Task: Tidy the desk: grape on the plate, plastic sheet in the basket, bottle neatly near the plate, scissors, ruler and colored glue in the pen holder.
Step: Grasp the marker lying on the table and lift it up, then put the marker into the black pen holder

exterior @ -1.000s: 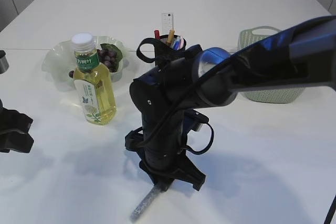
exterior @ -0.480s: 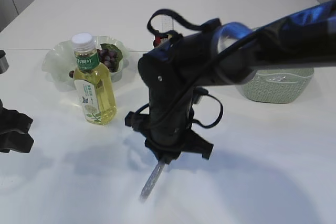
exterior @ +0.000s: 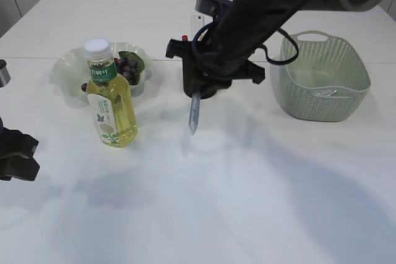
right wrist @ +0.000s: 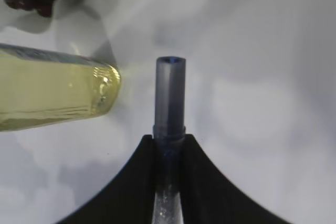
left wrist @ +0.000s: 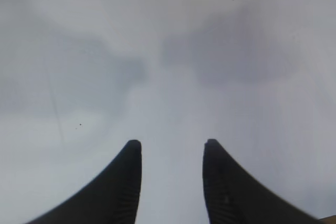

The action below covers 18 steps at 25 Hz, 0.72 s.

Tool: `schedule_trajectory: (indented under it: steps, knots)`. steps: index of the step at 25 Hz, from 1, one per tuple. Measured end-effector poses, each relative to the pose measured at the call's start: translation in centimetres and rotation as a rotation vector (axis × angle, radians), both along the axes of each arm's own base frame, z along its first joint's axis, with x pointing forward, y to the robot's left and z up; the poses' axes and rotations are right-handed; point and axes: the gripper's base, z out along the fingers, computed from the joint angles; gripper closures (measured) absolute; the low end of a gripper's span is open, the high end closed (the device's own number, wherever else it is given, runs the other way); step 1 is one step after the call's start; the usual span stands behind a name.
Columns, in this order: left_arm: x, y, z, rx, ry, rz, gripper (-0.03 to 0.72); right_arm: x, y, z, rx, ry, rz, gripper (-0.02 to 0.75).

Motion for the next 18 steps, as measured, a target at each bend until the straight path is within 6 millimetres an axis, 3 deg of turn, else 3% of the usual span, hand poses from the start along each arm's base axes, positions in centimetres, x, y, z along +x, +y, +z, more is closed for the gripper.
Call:
schedule_trajectory:
  steps: [9, 13, 18]
  knots:
    - [-0.2, 0.0, -0.1, 0.003, 0.024, -0.004, 0.399, 3.9, -5.0, 3.2, 0.221, -0.311, 0.222, 0.614]
    - [-0.2, 0.0, -0.1, 0.003, 0.026, -0.005, 0.399, 5.3, -6.1, 3.2, 0.24, -0.497, 0.319, 0.614]
    - [-0.2, 0.0, -0.1, 0.003, 0.026, -0.005, 0.399, 7.1, -5.9, 2.4, 0.243, -0.715, 0.34, 0.614]
